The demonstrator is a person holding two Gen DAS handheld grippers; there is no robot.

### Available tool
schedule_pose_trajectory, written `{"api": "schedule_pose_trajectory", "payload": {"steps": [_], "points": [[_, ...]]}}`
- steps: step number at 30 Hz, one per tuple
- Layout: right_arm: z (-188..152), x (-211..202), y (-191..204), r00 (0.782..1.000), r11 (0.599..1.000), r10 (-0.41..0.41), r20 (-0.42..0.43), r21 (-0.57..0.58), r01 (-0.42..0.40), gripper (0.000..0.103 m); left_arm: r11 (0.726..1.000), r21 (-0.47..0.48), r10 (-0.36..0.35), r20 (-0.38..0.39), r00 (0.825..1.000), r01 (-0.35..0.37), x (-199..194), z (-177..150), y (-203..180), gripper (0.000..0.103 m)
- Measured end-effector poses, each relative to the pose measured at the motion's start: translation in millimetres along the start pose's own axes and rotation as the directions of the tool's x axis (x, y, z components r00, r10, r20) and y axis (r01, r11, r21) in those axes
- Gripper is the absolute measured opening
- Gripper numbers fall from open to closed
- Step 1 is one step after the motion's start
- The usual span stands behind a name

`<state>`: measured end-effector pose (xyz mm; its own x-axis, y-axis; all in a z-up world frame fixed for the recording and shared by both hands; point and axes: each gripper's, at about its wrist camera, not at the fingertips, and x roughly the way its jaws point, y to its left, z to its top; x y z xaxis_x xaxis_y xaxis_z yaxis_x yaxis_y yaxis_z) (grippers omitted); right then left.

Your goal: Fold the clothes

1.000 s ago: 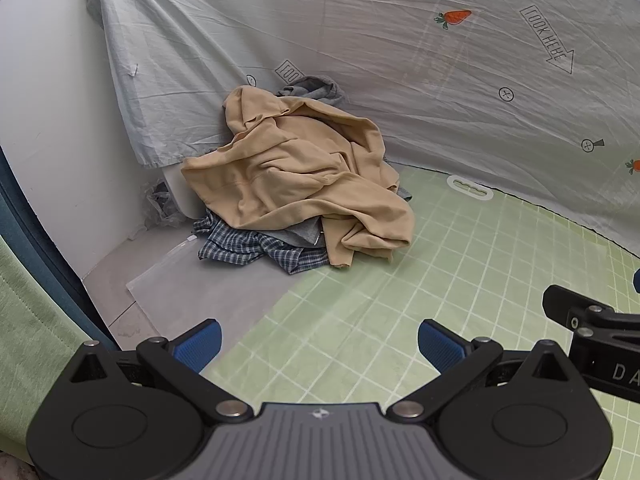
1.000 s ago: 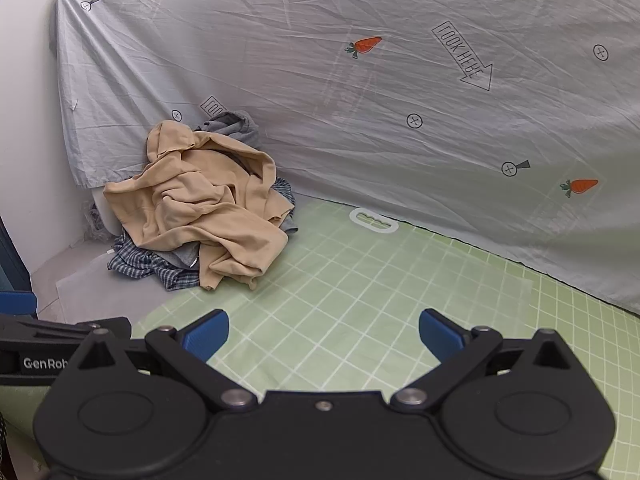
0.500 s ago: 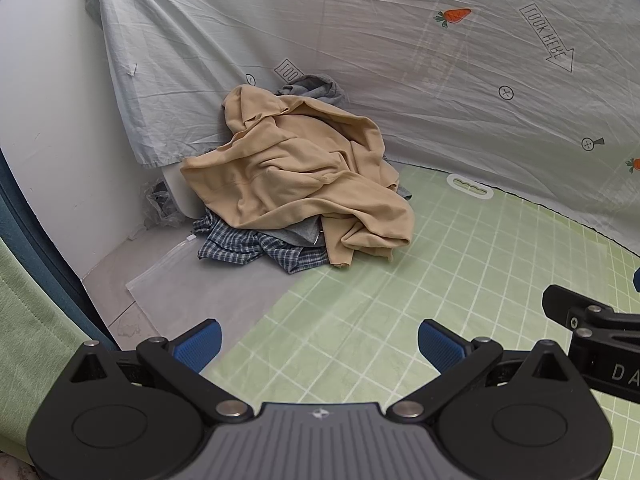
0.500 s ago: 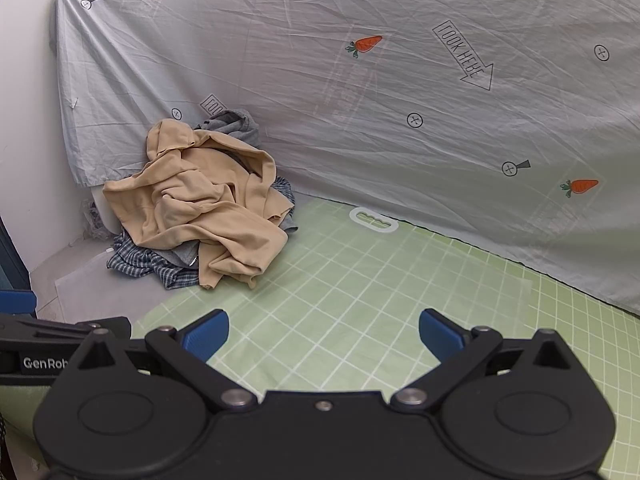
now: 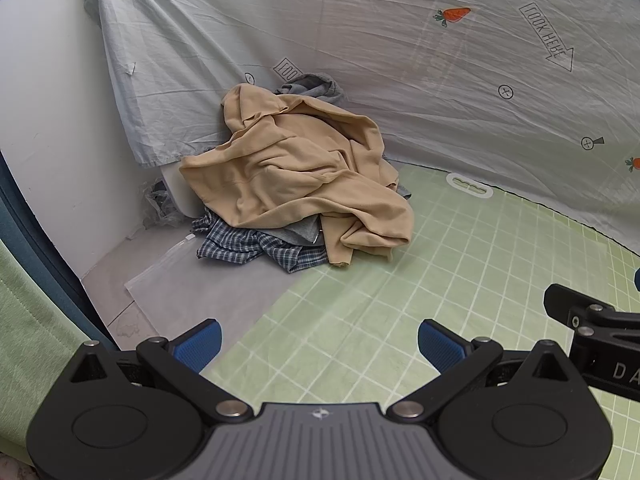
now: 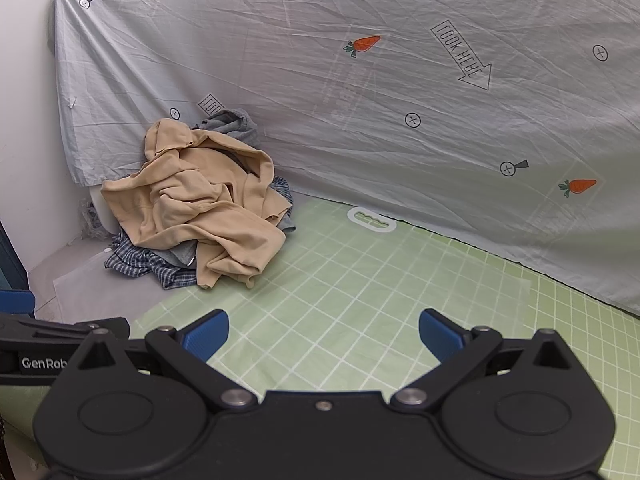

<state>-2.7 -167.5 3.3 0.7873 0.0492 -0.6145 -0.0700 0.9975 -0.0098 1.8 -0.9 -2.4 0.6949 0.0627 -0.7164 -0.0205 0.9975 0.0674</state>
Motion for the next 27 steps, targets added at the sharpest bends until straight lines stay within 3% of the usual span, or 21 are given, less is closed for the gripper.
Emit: {"api": "schedule_pose_trajectory", "payload": {"steps": [27], "points": [[-1.4, 1.6, 0.4, 1.000, 1.000, -0.010, -0.007, -0.004, 0.010, 0.102, 1.000, 0.000, 0.010, -0.008, 1.000, -0.010, 3.2, -1.2, -0.2, 0.103]]}}
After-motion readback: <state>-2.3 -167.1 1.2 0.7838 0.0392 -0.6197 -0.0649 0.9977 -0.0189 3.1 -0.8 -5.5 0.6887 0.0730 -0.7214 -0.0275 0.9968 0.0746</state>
